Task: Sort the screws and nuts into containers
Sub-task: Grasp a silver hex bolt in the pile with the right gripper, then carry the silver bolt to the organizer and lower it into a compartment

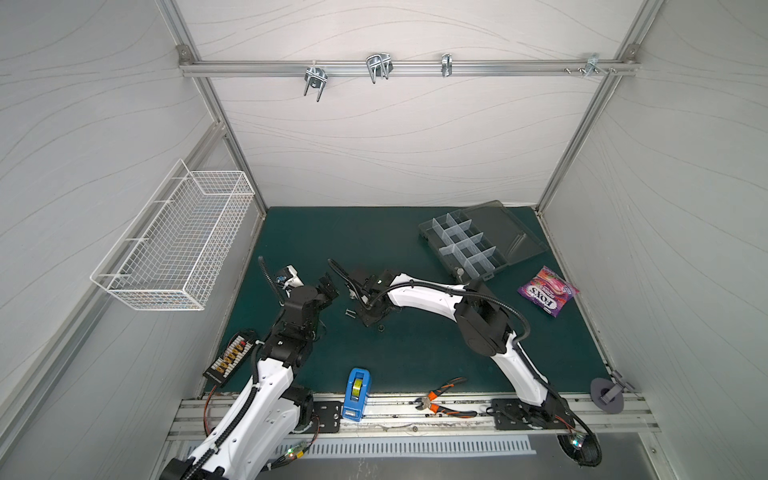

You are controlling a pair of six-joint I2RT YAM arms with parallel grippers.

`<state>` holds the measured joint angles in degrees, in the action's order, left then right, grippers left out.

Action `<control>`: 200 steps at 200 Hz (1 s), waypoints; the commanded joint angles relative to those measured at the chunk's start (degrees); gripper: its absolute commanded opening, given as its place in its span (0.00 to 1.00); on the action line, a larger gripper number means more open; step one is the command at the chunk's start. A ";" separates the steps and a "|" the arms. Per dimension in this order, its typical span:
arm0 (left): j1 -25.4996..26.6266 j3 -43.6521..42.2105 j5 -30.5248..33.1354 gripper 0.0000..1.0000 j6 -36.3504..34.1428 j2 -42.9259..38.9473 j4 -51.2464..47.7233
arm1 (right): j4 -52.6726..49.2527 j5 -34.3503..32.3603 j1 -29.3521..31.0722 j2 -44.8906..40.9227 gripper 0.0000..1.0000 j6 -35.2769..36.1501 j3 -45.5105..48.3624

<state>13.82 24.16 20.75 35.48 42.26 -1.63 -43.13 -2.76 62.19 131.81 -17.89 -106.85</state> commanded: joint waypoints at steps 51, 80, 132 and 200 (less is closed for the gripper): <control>0.13 0.02 0.25 1.00 1.08 0.43 1.43 | -2.58 -1.69 0.15 0.20 0.09 1.53 -0.43; 0.07 0.01 0.26 1.00 1.03 0.37 1.41 | -2.24 -1.59 0.12 -2.75 0.03 1.73 0.54; 0.07 -0.30 0.21 1.00 1.30 0.54 1.63 | 0.83 -1.39 -1.80 -14.06 0.00 0.87 8.35; 0.08 -0.19 -0.75 1.00 1.43 1.42 2.06 | 0.96 -5.70 -12.23 -29.69 0.00 -1.71 22.63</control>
<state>13.82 23.64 20.18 35.86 43.53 -1.48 -41.39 -4.93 53.95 106.67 -18.28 -87.85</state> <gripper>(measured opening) 0.996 0.173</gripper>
